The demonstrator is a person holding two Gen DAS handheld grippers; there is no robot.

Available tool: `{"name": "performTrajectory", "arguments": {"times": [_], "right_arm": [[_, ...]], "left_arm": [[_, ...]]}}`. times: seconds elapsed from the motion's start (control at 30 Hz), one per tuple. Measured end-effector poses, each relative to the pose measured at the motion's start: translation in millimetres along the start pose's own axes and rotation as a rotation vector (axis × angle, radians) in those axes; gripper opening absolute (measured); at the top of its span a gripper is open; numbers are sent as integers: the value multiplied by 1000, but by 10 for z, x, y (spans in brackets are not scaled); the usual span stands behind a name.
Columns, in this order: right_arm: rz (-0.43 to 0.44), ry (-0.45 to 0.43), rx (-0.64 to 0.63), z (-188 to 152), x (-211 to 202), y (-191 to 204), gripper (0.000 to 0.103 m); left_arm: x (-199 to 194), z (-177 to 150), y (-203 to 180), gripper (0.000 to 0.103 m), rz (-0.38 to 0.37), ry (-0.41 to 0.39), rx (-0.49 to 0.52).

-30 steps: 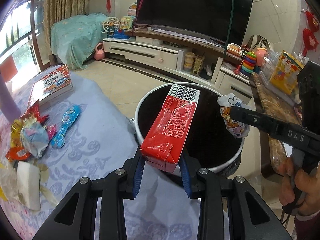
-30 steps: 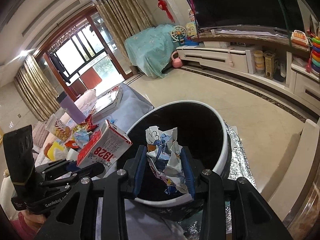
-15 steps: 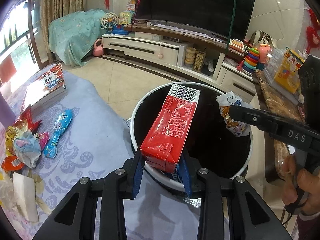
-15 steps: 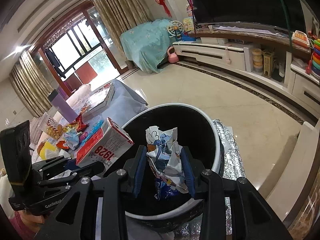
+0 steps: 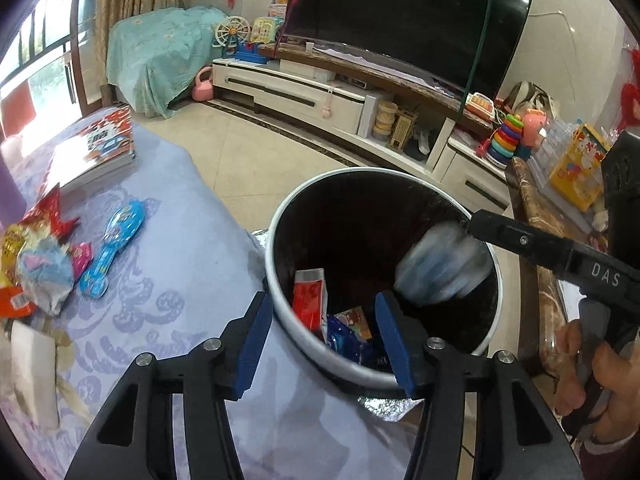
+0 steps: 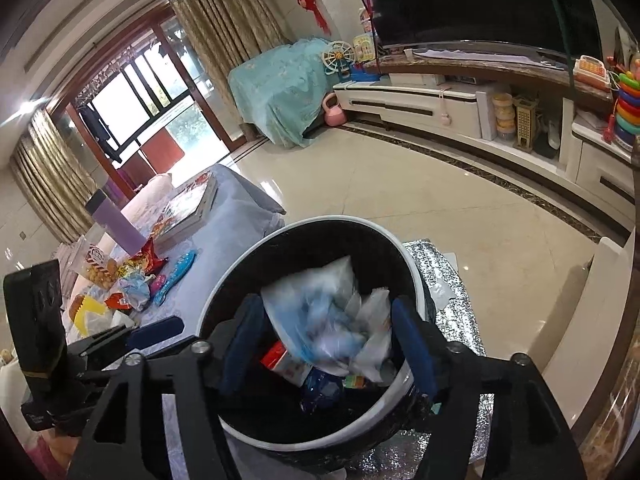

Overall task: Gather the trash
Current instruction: 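Carry both items over the bin and open both grippers to drop them, then grasp the yellow foam net with left gripper while right gripper grasps white tissue block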

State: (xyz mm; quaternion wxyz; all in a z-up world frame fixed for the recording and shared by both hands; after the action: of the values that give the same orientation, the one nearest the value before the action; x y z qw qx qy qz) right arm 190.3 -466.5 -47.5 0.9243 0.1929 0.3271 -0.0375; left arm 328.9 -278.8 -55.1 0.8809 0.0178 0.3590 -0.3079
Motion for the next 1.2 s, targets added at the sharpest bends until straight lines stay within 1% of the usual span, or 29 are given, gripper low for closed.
{"name": "performTrajectory", "arguments": {"times": [0.07,0.17,0.2,0.27,0.33,0.53,0.6,0.77,0.93,1.0,1.2], "right_arm": [[8,0,7,-22,-22,19,78],[20,-5,17,-69,-58,89,83],[26,-7,20,-97,-76,124,83],[36,-13,27,-154,-108,201,89],[51,-14,31,-214,-126,286,90],[103,0,14,-409,-154,614,90],[122,2,-5,-505,-164,768,90],[158,26,-48,-678,-121,1072,90],[184,42,-79,-805,-55,1335,90],[209,55,-81,-866,-9,1449,90],[248,88,-84,-992,122,1735,90]], "left_arm": [[-87,-75,19,57,5,-9,-9],[-270,-232,105,61,26,-26,-29],[-339,-291,139,61,32,-31,-38],[-453,-414,194,62,45,-37,-56],[-550,-508,255,62,65,-47,-71],[-899,-806,463,62,128,-72,-108],[-1028,-890,536,62,144,-83,-135],[-1328,-1097,722,62,189,-91,-155],[-1621,-1260,972,62,234,-100,-198],[-1720,-1316,1074,62,256,-104,-217],[-1932,-1436,1396,62,312,-116,-273]]}}
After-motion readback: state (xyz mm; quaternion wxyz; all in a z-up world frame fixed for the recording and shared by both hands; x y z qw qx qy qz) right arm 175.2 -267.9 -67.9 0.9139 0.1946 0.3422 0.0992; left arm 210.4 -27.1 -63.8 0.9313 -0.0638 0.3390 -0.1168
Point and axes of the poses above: each gripper's, at about its wrist camera, not at the fingertips, and x roughly the way its jaws point, y to its left, z to its top, the point moved 2 cm from there along x, roughly the way its jaws point, and after that the axes turned 9 degrees about -y, right-handed, at the moved point
